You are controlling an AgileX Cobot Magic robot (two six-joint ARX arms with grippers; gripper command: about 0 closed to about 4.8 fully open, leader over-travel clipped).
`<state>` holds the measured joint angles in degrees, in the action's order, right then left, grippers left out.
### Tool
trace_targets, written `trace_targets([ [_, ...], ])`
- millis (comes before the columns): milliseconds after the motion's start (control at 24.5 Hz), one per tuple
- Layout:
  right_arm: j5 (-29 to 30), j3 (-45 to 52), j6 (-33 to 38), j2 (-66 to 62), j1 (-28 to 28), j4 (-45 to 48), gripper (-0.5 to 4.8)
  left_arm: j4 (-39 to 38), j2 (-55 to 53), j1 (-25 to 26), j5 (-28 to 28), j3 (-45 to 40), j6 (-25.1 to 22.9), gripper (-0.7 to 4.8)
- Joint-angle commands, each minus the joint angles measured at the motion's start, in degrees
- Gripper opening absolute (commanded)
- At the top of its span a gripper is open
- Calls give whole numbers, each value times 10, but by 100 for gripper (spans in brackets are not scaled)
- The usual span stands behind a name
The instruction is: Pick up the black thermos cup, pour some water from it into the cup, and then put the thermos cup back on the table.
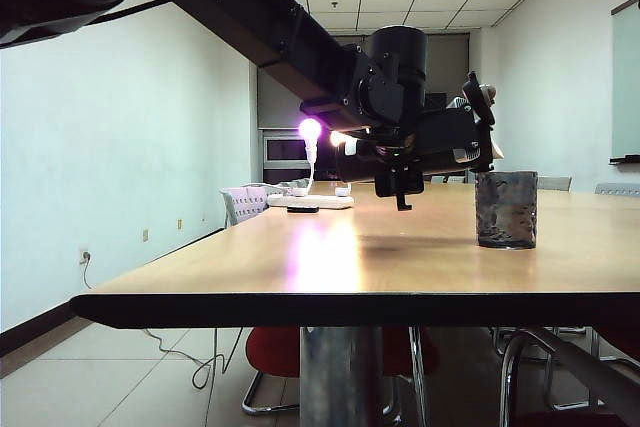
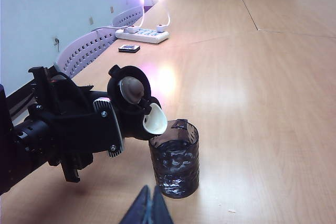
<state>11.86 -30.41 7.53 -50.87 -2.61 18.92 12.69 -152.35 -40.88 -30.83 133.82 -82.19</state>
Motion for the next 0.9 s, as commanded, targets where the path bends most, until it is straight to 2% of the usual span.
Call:
trace_targets([
  [41, 3, -3, 2, 1, 0, 2, -1, 3, 0, 0, 2, 3, -48, 182],
  [530, 3, -3, 2, 0, 0, 2, -1, 33, 0, 0, 18, 3, -111, 182],
  [693, 3, -3, 2, 0, 0, 2, -1, 33, 0, 0, 24, 3, -163, 182],
  [897, 3, -3, 2, 0, 0, 2, -1, 33, 0, 0, 24, 4, -197, 182],
])
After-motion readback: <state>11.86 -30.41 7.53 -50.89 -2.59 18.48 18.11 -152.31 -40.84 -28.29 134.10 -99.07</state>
